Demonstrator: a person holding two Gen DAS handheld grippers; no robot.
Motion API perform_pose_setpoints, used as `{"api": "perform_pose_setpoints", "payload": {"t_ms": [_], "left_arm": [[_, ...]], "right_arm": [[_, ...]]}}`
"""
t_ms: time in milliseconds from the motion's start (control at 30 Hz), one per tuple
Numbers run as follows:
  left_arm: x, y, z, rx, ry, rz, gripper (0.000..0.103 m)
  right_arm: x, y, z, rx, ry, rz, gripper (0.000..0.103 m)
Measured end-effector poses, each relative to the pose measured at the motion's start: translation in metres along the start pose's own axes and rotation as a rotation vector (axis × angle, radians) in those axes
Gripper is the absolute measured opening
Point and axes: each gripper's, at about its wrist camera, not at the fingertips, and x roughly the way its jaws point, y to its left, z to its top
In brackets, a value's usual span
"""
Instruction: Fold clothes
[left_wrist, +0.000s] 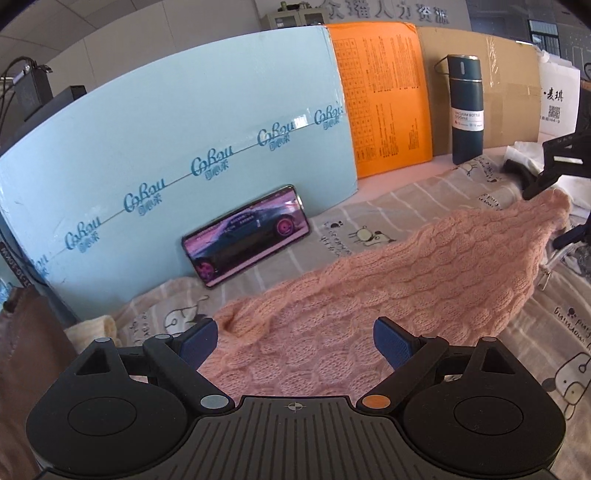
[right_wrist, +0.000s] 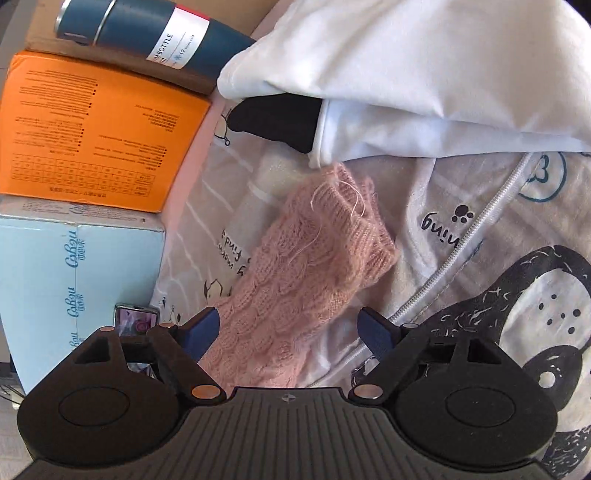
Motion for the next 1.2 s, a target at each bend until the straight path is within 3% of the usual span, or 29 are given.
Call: {"api": "perform_pose_setpoints", "payload": {"t_ms": [167,267,333,400,433,533,567,1000,1200], "left_arm": [[0.028,-0.007,0.014,-0.045,-0.01,-0.116,0.093],[0.06,-0.017,0.017,-0.041,0.039,-0.117,0.093],[0.077,-0.021,0.016,-0.037,0.066,-0.108,0.093],[0.09,-0.023,0.01,-0.032,0.088,-0.09,0.094],[0.097,-0.024,0.007,-0.03,0.098,-0.081,0.095],[0.092,-0.026,0.008,-0.023,0.087,-0.069,0.095],[0.087,-0.027,0.009,-0.018,0.076,-0.067,0.094],[0.027,-0.011,0.005,0.02,0.007,-0.009,0.094],[0.008,-0.005,-0.004,0.01,0.012,0.028,0.094]], "right_arm": [[0.001,-0.004,0.001,0.021,-0.113,0.048,0.081],[0.0,-0.005,-0.003,0.026,-0.169,0.059,0.081],[0.001,-0.003,-0.007,-0.002,-0.206,0.045,0.071],[0.001,-0.001,-0.01,-0.031,-0.236,0.008,0.048],[0.002,-0.001,-0.01,-0.04,-0.243,-0.002,0.043],[0.003,-0.002,-0.01,-0.065,-0.263,-0.023,0.028],[0.004,-0.002,-0.01,-0.072,-0.267,-0.025,0.018],[-0.046,0.01,-0.046,-0.182,-0.419,0.021,0.012],[-0.074,-0.006,-0.055,-0.165,-0.503,-0.039,0.012]]}}
